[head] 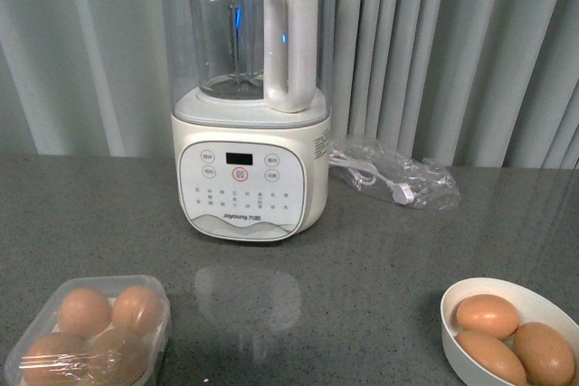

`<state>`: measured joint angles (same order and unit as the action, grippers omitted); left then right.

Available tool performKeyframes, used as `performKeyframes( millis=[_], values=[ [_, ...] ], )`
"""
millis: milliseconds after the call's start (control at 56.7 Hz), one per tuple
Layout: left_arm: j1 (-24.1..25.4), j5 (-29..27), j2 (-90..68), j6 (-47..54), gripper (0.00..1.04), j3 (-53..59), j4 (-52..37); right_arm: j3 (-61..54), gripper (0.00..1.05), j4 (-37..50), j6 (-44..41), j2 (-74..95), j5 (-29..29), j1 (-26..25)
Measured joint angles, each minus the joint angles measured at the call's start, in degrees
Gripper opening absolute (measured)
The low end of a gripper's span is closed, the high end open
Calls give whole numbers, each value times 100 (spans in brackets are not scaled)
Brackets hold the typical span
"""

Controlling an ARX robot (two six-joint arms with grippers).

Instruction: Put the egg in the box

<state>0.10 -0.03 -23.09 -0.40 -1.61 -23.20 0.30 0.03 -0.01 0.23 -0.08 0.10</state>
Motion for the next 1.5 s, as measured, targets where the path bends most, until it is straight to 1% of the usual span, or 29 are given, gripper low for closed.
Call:
performKeyframes(
  millis=[353, 652, 688, 758, 970, 987, 1111, 1128, 1199, 1252, 1270, 1375, 1393, 1446, 1499],
  values=[
    [0, 0, 859, 0, 4, 2, 848, 0, 97, 0, 2, 0, 0, 0],
    [0, 0, 1305, 0, 4, 0, 1294, 0, 97, 0, 0, 0, 0, 0],
    [0, 0, 1451, 0, 4, 0, 1447, 0, 97, 0, 0, 0, 0, 0],
    [0, 2, 2033, 2, 4, 0, 2223, 0, 97, 0, 0, 0, 0, 0],
    [0, 2, 2286, -4, 5, 0, 2317, 0, 97, 0, 0, 0, 0, 0],
    [0, 2, 2286, -2, 6, 0, 2317, 0, 97, 0, 0, 0, 0, 0],
    [0, 2, 2286, 0, 29, 0, 2317, 0, 97, 0, 0, 0, 0, 0],
    [0, 2, 2286, 0, 31, 0, 2317, 0, 97, 0, 0, 0, 0, 0],
    [0, 0, 2286, 0, 49, 0, 2317, 0, 97, 0, 0, 0, 0, 0],
    [0, 2, 2288, 0, 59, 0, 2317, 0, 97, 0, 2, 0, 0, 0],
    [0, 2, 2288, 0, 61, 0, 2317, 0, 97, 0, 0, 0, 0, 0],
    [0, 0, 2288, 0, 81, 0, 2317, 0, 97, 0, 0, 0, 0, 0],
    [0, 0, 2288, 0, 82, 0, 2317, 0, 97, 0, 0, 0, 0, 0],
    [0, 0, 2288, 0, 93, 0, 2317, 0, 97, 0, 0, 0, 0, 0],
    [0, 2, 2288, 11, 100, 0, 2317, 0, 97, 0, 0, 0, 0, 0]
  ],
)
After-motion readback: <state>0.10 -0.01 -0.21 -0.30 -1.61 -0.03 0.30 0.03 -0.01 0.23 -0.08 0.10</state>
